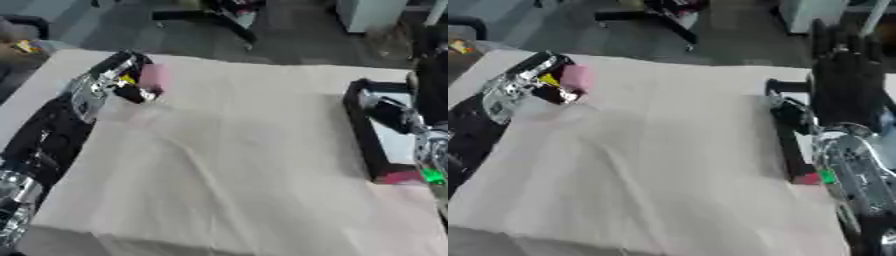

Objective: Pick up the objects with one hand, pass them to the other hand, and then place them into the box on the other side of the table.

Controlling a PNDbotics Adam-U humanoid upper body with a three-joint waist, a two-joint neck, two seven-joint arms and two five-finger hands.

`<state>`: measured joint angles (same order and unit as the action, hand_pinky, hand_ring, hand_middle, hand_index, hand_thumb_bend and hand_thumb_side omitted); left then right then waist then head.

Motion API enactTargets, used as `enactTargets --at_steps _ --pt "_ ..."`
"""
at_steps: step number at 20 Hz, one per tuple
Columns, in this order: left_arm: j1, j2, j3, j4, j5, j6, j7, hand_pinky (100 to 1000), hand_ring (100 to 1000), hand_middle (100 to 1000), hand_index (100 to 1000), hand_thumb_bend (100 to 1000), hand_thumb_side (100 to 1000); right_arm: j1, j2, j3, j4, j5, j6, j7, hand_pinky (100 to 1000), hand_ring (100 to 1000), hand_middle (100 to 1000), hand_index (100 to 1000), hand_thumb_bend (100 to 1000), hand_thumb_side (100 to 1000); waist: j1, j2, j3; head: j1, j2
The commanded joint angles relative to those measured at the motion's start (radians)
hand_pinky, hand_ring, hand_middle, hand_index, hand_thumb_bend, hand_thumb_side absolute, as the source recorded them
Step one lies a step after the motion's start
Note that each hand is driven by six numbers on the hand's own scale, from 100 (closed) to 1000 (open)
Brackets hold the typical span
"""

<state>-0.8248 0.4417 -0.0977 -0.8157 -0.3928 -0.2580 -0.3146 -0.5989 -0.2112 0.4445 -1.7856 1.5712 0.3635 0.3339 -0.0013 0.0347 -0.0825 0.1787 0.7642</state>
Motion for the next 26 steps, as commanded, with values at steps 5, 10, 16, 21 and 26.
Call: enactTargets --at_steps 5,10,16,21,26 --pt "-0.025 -0.072 -0.126 -0.226 0.471 0.138 -0.165 659 501 434 532 423 196 -0.077 0.056 0.08 -0.009 0.025 -0.112 0.154 1000 988 992 1000 559 468 -0.002 -0.014 0.005 -0.068 -0.013" --pt "-0.012 -0.097 -0.151 -0.297 0.561 0.212 -0.201 664 508 440 538 425 191 -0.092 0.066 0.092 0.001 0.043 -0.133 0.17 1000 1000 1000 1000 579 401 -0.002 -0.013 0.007 -0.1 -0.024" --pt "-0.006 -0.123 -0.197 -0.302 0.606 0.273 -0.254 665 513 446 545 424 181 -0.105 0.075 0.109 0.019 0.076 -0.157 0.165 1000 959 988 1000 569 346 0.001 -0.013 0.009 -0.127 -0.032" --pt "-0.011 -0.145 -0.218 -0.282 0.594 0.289 -0.302 670 517 450 549 414 180 -0.116 0.082 0.123 0.041 0.097 -0.176 0.176 1000 955 985 998 529 294 0.0 -0.014 0.01 -0.128 -0.033" --pt "-0.023 -0.17 -0.225 -0.278 0.578 0.287 -0.328 672 517 451 551 403 184 -0.125 0.089 0.137 0.055 0.076 -0.188 0.187 1000 951 982 991 482 289 0.001 -0.015 0.011 -0.12 -0.029"
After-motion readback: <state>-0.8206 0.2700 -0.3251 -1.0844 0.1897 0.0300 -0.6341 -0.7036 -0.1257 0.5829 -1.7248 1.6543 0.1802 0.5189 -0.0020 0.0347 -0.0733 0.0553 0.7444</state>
